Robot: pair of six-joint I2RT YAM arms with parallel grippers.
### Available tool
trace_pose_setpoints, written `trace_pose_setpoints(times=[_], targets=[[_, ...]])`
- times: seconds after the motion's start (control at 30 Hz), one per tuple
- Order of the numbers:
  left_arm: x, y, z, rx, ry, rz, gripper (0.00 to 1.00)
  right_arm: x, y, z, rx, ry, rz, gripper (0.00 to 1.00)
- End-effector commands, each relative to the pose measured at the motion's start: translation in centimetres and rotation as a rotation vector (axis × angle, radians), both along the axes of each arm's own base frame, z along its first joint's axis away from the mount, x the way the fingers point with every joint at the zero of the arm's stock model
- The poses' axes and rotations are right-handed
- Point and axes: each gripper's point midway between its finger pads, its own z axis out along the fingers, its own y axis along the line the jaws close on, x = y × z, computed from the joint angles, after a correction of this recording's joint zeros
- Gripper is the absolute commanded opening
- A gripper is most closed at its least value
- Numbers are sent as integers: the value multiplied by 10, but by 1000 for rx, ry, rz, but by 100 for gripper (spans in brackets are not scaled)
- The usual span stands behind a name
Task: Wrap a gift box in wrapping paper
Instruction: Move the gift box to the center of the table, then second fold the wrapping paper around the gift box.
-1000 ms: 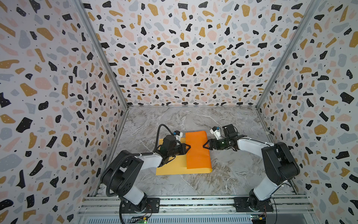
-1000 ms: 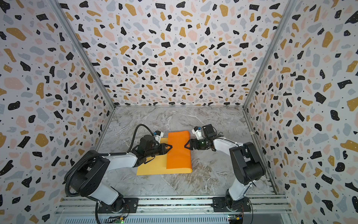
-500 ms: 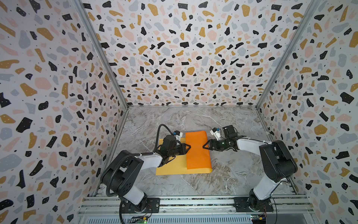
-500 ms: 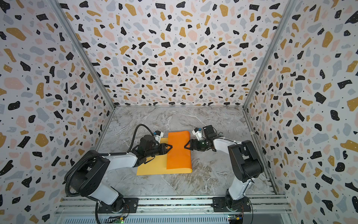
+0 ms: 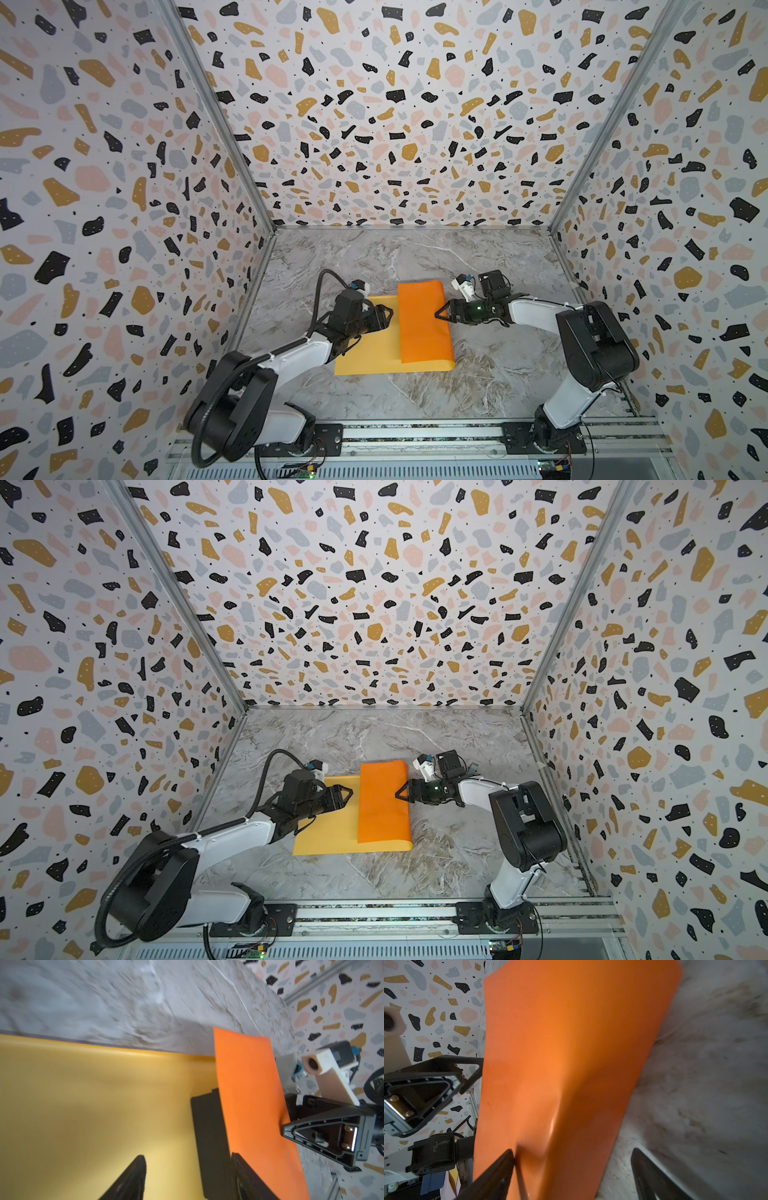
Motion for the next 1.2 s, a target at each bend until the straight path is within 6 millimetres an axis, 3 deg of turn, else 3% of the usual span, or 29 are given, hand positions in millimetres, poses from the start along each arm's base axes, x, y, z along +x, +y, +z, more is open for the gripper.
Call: trace_pose_setpoints(times=[0.0, 0.13, 0.33, 0.4, 0.57, 0.77, 0.97, 1.17], targets=[[-20, 47, -26, 95, 69, 121, 76, -17, -15, -29, -112, 72, -22, 87], [-45, 83, -34, 166, 104, 253, 86, -15, -14, -28, -107, 67, -18, 87], [-86, 117, -49, 169, 164, 422, 91, -16, -13, -27, -99, 65, -11, 87], [-94, 113, -59, 120, 184, 420, 92, -16, -13, -26, -95, 66, -10, 87], [-103, 111, -74, 182, 259, 380, 94, -17, -13, -25, -93, 61, -11, 87], [-111, 76, -86, 111, 327, 194, 86, -17, -14, -26, -96, 64, -13, 87], [-99, 52, -78, 50, 274, 75, 75, -16, -15, -25, -101, 60, -15, 87], [-73, 46, -51, 61, 159, 46, 74, -16, -15, -27, -103, 65, -15, 87]])
